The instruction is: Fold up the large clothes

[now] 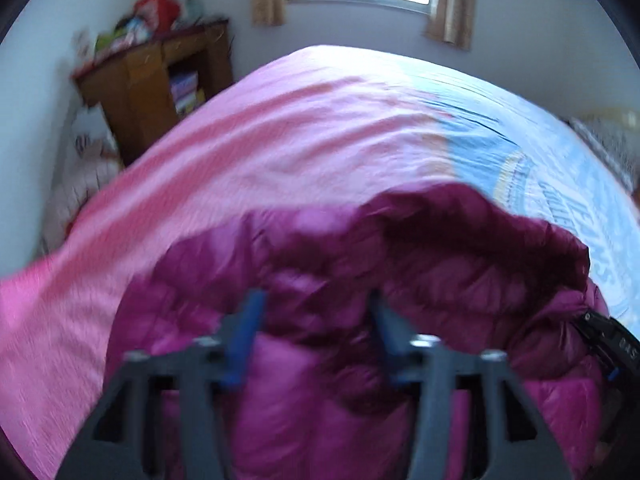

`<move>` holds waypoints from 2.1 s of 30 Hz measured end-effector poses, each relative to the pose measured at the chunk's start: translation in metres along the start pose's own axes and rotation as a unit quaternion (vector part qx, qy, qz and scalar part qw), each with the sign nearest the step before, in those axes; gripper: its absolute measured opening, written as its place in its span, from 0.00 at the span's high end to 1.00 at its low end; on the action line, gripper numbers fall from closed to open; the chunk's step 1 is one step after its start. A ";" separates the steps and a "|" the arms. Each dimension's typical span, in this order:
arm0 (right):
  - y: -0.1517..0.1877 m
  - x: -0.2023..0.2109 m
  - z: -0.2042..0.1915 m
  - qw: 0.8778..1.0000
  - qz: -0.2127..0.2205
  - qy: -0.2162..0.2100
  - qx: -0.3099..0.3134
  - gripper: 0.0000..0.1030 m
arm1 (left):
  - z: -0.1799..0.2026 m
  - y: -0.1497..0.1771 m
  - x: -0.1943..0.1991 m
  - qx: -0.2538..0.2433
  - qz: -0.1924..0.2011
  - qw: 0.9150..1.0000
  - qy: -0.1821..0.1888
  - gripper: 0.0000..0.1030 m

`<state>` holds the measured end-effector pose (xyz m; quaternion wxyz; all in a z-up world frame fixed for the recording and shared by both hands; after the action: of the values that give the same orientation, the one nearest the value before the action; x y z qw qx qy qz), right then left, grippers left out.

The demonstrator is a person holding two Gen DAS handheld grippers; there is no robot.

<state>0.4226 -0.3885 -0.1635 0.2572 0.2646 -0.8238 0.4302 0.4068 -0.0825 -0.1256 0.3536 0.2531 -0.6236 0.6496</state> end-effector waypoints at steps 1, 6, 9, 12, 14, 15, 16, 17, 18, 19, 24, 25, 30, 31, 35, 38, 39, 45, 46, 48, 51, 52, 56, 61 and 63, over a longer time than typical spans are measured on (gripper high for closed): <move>0.000 0.000 0.000 1.000 0.000 0.001 0.000 0.75 | -0.007 0.004 0.000 0.010 -0.002 1.000 0.005 0.27; 0.000 -0.002 -0.001 1.000 -0.001 0.004 0.003 0.75 | -0.021 -0.003 0.018 0.068 0.007 0.996 0.061 0.27; 0.000 -0.003 -0.002 1.000 0.000 0.005 0.003 0.75 | -0.025 -0.016 0.036 0.086 0.040 0.993 0.066 0.25; 0.000 -0.003 -0.001 1.000 -0.001 0.004 0.004 0.75 | -0.014 -0.026 0.043 0.060 0.048 0.995 0.060 0.25; 0.000 -0.002 -0.001 1.000 -0.001 0.004 0.003 0.75 | 0.002 -0.027 0.034 0.027 0.037 0.998 0.040 0.25; 0.000 -0.002 -0.001 1.000 0.000 0.004 0.003 0.75 | 0.008 -0.026 0.025 0.015 0.026 0.999 0.025 0.25; 0.000 -0.002 -0.001 1.000 0.000 0.004 0.002 0.75 | 0.009 -0.023 0.016 0.010 0.014 1.000 0.013 0.29; -0.001 -0.002 -0.002 1.000 0.001 0.004 0.002 0.75 | 0.011 -0.020 0.004 0.006 0.002 1.000 -0.004 0.47; -0.001 -0.003 -0.002 1.000 0.001 0.005 0.002 0.75 | 0.008 -0.016 -0.006 0.004 -0.008 1.000 -0.023 0.59; -0.001 -0.003 -0.002 1.000 0.001 0.006 0.003 0.75 | 0.005 -0.013 -0.016 0.007 -0.020 0.999 -0.038 0.78; -0.002 -0.005 -0.001 1.000 0.001 0.009 0.003 0.75 | -0.018 -0.020 -0.041 0.088 0.000 0.994 -0.062 0.82; -0.002 -0.005 0.000 1.000 0.002 0.009 0.002 0.75 | -0.021 -0.019 -0.046 0.099 0.011 0.993 -0.059 0.82; -0.004 0.001 0.010 1.000 0.006 -0.007 -0.025 0.75 | -0.033 -0.011 -0.041 0.132 0.030 0.991 -0.012 0.83; -0.003 0.007 0.014 0.999 0.009 -0.007 -0.033 0.74 | -0.036 -0.010 -0.040 0.142 0.032 0.989 0.001 0.83; -0.008 0.046 0.020 0.994 0.061 0.084 -0.036 0.73 | -0.035 -0.005 -0.035 0.133 0.031 0.991 0.002 0.83; -0.034 0.066 -0.017 0.993 0.100 0.069 0.003 0.73 | -0.021 -0.007 -0.037 0.110 0.027 0.993 -0.012 0.80; -0.044 0.064 -0.031 0.993 0.101 0.064 0.020 0.73 | -0.021 -0.009 -0.039 0.105 0.026 0.994 -0.014 0.79; -0.066 -0.011 -0.088 0.995 -0.010 0.052 0.080 0.73 | -0.020 -0.001 -0.032 0.088 0.020 0.996 -0.001 0.74; -0.056 -0.023 -0.086 0.993 -0.040 0.061 0.088 0.73 | -0.021 -0.001 -0.031 0.089 0.019 0.996 0.005 0.74; -0.030 -0.036 -0.075 0.988 -0.085 0.076 0.104 0.73 | -0.023 -0.001 -0.031 0.097 0.021 0.995 0.015 0.74; 0.002 -0.029 -0.056 0.988 -0.066 0.053 0.132 0.74 | -0.031 0.001 -0.027 0.124 0.031 0.991 0.048 0.74; 0.007 -0.025 -0.052 0.987 -0.055 0.048 0.143 0.74 | -0.034 0.000 -0.027 0.136 0.033 0.988 0.063 0.74; 0.004 -0.023 -0.041 0.992 -0.046 0.021 0.116 0.74 | -0.049 0.001 -0.017 0.168 0.001 0.979 0.118 0.74; 0.002 -0.022 -0.038 0.991 -0.038 0.025 0.122 0.74 | -0.060 -0.015 0.036 0.146 0.034 0.988 0.047 0.52; 0.005 -0.022 -0.043 0.992 -0.037 0.025 0.121 0.74 | -0.044 -0.030 0.046 0.113 0.050 0.991 0.045 0.51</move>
<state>0.4434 -0.3448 -0.1590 0.2589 0.3132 -0.7486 0.5238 0.4058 -0.0334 -0.0753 0.3178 0.2305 -0.5418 0.7432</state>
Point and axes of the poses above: each gripper's, at about its wrist camera, not at the fingertips, and x roughly against the way its jaws point, z to its right, y to its underside, the point moved 5 cm from there along -x, roughly the way its jaws point, and after that the axes turned 4 degrees about y, right-handed, at the moved point
